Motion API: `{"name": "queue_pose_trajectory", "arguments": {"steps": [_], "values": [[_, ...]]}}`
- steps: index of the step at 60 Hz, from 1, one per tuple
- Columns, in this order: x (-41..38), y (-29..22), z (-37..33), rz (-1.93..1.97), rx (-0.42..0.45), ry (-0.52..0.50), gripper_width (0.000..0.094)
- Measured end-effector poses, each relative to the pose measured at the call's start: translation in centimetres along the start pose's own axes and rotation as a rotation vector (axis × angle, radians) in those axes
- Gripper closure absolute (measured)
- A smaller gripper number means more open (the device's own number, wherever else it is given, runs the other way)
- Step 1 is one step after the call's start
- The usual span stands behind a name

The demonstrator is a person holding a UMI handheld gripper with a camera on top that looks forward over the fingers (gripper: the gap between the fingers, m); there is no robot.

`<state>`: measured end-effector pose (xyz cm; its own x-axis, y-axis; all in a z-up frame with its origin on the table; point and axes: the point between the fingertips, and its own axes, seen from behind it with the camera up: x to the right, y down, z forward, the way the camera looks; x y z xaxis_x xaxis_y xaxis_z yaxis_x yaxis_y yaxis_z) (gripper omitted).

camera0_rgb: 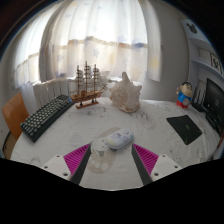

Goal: Arrange mouse

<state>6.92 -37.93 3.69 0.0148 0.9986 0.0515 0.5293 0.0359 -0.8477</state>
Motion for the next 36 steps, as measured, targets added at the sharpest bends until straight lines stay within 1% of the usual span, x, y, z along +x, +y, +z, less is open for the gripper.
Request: {"name": "queue_pose_trajectory", "arguments": {"steps": [8, 22, 36], "values": [[0.3, 0.0, 2.5, -0.010, -0.015, -0.004, 0.0083], [0.7, 0.8, 6.6, 0.012, -0.080, -0.035, 0.0082], [0.7, -0.9, 10.1, 0.004, -0.086, -0.066, 0.0074]]}}
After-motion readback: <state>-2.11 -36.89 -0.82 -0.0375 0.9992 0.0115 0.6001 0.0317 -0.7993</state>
